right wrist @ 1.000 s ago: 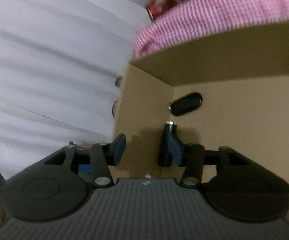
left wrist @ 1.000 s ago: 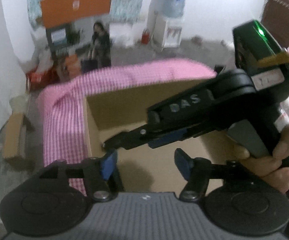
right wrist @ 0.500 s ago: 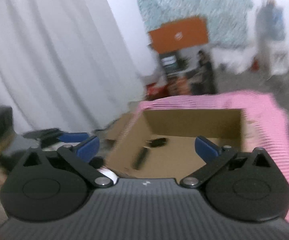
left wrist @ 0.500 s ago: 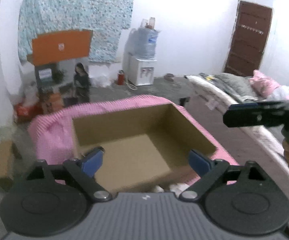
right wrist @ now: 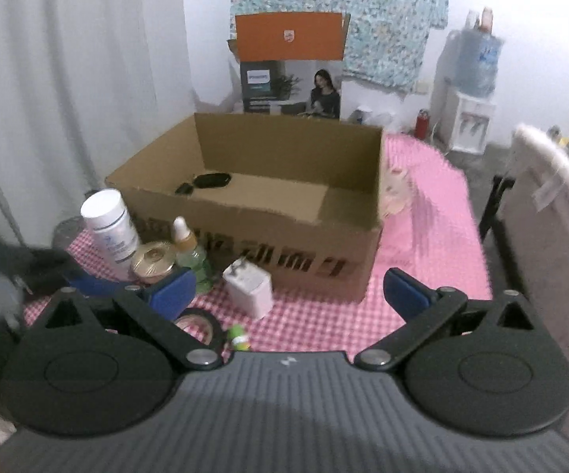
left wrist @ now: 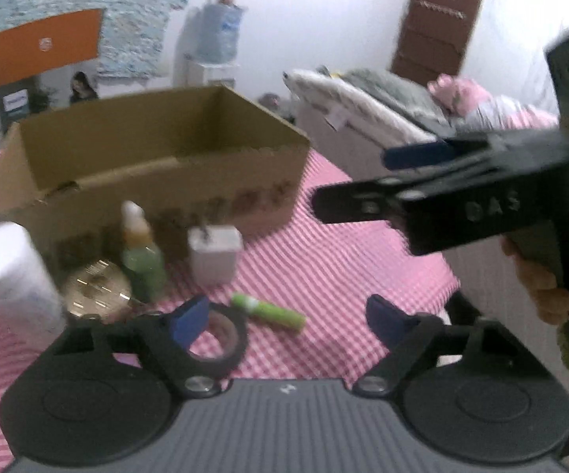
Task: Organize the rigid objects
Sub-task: 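Move the right gripper back toward the green glue stick, then grasp the green glue stick with the right gripper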
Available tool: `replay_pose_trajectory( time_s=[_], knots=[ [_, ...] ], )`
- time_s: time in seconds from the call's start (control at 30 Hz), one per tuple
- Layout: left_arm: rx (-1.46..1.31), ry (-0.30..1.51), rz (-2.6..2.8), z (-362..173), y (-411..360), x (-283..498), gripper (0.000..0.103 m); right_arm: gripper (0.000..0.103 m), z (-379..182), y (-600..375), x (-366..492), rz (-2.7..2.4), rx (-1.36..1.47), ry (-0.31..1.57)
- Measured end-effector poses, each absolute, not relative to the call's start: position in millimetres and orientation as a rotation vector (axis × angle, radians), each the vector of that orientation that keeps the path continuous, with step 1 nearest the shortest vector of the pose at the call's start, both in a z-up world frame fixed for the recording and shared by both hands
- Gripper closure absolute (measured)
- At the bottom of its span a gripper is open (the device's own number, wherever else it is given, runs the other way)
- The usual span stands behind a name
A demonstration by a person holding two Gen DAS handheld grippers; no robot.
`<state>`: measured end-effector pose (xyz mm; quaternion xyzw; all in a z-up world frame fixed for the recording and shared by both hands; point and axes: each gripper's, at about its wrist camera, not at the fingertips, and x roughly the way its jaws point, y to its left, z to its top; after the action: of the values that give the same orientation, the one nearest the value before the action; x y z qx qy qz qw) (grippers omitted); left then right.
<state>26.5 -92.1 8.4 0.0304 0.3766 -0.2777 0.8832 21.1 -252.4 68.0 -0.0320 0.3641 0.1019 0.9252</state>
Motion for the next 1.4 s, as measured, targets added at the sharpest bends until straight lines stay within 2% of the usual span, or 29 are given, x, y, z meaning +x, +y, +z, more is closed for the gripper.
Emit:
replay_pose_trajectory(
  time_s=[0.07,0.3,0.37,0.47,0.57,0.6,0.63,0.77,0.93,1.03,1.4],
  knots=[
    [0.085,0.801,-0.594,-2.9,-101.8,24.1,0.034,0.001,48.5,-249.8,26.9,0.229,-0.061,0.797],
    [0.151,0.822,-0.635,-26.8,-120.3,28.8,0.047,0.003,8.5,-229.6,44.6,0.295,-0.058,0.906],
    [0.154,0.829,-0.640,-29.7,-120.4,30.8,0.050,0.008,0.3,-227.9,51.4,0.304,-0.051,0.936],
    [0.149,0.852,-0.643,-36.3,-120.3,36.6,0.055,0.021,-7.7,-232.6,60.2,0.331,0.004,0.991],
    [0.147,0.866,-0.646,-40.7,-120.1,38.0,0.055,0.038,-17.0,-236.3,70.0,0.333,0.069,1.048],
    [0.146,0.869,-0.649,-42.0,-119.5,38.3,0.055,0.048,-20.6,-236.9,73.4,0.334,0.086,1.066],
    [0.145,0.871,-0.650,-42.8,-119.6,38.5,0.055,0.054,-23.9,-237.3,76.6,0.338,0.101,1.083],
    [0.146,0.881,-0.649,-45.0,-119.5,38.2,0.055,0.062,-34.8,-235.1,84.9,0.361,0.143,1.126],
    [0.141,0.892,-0.646,-47.5,-121.6,41.5,0.055,0.083,-45.8,-235.6,89.3,0.367,0.177,1.167],
    [0.140,0.896,-0.646,-47.2,-121.8,41.4,0.055,0.088,-49.9,-242.5,86.0,0.353,0.228,1.175],
    [0.143,0.941,-0.641,-52.2,-131.0,42.6,0.055,0.089,-59.3,-274.3,56.1,0.307,0.475,1.195]
  ],
)
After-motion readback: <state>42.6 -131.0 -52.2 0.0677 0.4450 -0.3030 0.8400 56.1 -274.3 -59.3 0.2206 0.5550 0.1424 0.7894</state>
